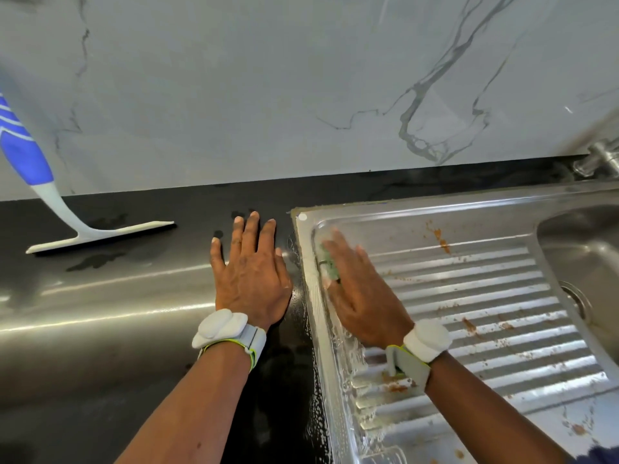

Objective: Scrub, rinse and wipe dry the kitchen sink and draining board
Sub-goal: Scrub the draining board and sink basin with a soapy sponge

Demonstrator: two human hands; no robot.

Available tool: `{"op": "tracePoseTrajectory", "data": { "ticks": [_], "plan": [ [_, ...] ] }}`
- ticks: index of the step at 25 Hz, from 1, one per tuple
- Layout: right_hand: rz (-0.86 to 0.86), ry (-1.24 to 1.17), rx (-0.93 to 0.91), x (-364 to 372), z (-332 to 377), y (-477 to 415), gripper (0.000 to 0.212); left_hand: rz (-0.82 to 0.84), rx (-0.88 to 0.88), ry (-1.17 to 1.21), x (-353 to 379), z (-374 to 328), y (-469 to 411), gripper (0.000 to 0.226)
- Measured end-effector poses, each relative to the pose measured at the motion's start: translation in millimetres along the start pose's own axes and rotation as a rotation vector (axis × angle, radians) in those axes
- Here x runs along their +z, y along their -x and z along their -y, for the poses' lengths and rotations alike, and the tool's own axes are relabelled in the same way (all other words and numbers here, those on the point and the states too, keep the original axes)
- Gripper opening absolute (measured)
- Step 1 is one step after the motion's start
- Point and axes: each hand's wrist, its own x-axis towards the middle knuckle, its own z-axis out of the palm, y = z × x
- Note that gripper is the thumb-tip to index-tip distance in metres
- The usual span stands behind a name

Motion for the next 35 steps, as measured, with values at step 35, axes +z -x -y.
{"op": "tracePoseTrajectory", "data": {
  "ticks": [35],
  "plan": [
    [-0.115, 0.33, 0.139, -10.5, -56.3, -121.3, 0.055, -0.016, 0.005, -0.016, -0.3, -3.3, 0.8, 0.056]
  ]
}}
